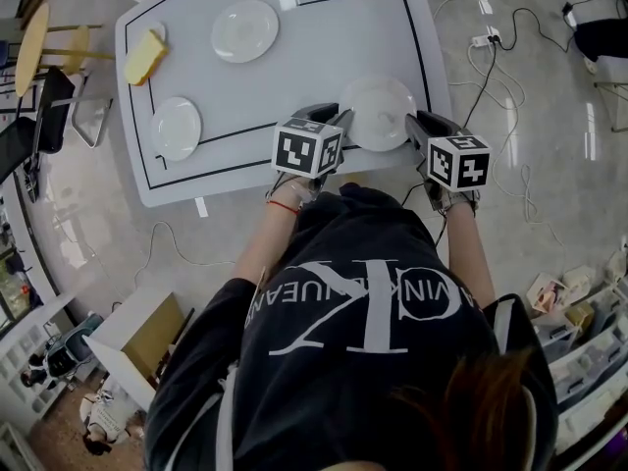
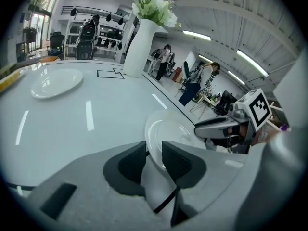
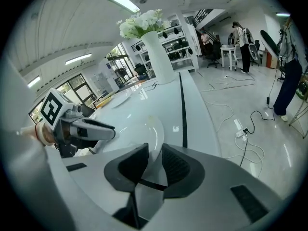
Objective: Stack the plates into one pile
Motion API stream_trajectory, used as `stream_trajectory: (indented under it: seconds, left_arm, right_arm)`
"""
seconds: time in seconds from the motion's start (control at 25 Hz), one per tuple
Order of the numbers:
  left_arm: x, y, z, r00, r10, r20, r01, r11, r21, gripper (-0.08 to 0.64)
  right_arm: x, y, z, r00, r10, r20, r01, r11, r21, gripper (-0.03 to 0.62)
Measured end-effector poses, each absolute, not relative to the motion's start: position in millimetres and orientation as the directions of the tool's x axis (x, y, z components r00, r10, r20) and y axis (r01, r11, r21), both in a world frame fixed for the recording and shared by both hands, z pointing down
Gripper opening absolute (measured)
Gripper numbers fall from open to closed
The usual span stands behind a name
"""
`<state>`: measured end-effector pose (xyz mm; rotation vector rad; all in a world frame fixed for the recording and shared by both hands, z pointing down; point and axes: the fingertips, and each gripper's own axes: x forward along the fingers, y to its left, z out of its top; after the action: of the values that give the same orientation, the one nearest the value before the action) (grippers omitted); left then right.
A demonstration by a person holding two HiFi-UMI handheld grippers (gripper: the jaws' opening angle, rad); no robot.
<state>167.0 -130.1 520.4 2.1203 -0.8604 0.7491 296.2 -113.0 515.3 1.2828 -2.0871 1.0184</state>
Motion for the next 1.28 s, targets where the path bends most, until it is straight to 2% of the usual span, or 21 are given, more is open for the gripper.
stream_trajectory:
  seconds: [0.2, 0.4, 1.28]
  left_arm:
    - [165.7, -130.5, 519.6, 0.601, -0.356, 0.716, -0.776, -0.476, 0.414, 0.101]
    - [155.5, -126.7, 518.2, 0.587, -0.378, 0.716, -0.795, -0.433, 0.425, 0.095]
    - [54.9, -126.6, 500.3, 0.463, -0.521, 0.717, -0.886, -0.251, 0.39, 0.058]
  right_arm:
    - [295.5, -114.5, 513.2, -0.433, -0.558, 0.708, -0.901, 0.291, -0.322, 0.086]
    - [288.8, -117.0, 502.9, -0.475, -0.603, 0.641, -0.878, 0.278, -0.389, 0.066]
    - [194.3, -139.8, 486.0, -0.631, -0.538, 0.559, -0.776, 0.432, -0.46, 0.038]
